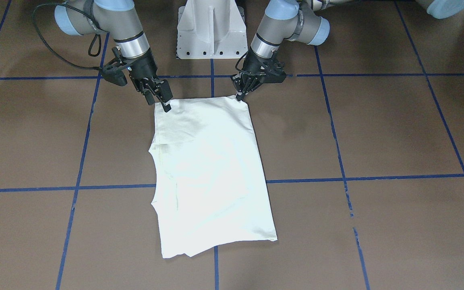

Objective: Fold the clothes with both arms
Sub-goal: 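Move the right gripper to the shirt corner nearest the robot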

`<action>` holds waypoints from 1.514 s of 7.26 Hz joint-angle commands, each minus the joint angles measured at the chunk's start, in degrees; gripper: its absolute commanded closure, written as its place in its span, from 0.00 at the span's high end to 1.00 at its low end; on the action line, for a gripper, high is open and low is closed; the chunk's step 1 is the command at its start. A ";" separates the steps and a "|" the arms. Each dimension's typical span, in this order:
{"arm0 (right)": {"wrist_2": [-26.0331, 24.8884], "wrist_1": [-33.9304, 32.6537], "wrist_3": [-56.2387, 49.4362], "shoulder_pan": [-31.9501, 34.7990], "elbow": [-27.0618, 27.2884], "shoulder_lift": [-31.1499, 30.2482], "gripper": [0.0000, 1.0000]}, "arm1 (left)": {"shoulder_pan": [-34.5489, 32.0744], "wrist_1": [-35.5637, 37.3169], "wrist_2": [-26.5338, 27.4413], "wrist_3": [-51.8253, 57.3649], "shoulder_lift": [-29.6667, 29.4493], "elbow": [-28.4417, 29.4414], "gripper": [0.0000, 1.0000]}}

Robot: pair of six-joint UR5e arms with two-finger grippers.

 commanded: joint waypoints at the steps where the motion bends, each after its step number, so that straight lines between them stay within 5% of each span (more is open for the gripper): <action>1: -1.84 -10.11 7.99 -4.19 -0.52 4.60 0.88 | -0.12 0.00 1.03 0.00 -0.07 -0.04 0.00; 10: -2.81 -10.15 8.56 -4.82 -6.94 5.85 0.76 | -0.21 0.00 1.04 0.00 -0.07 -0.65 0.00; 11: -3.15 -10.06 8.99 -4.56 -6.94 5.94 0.67 | -0.21 0.00 1.13 0.00 -0.07 -0.65 0.00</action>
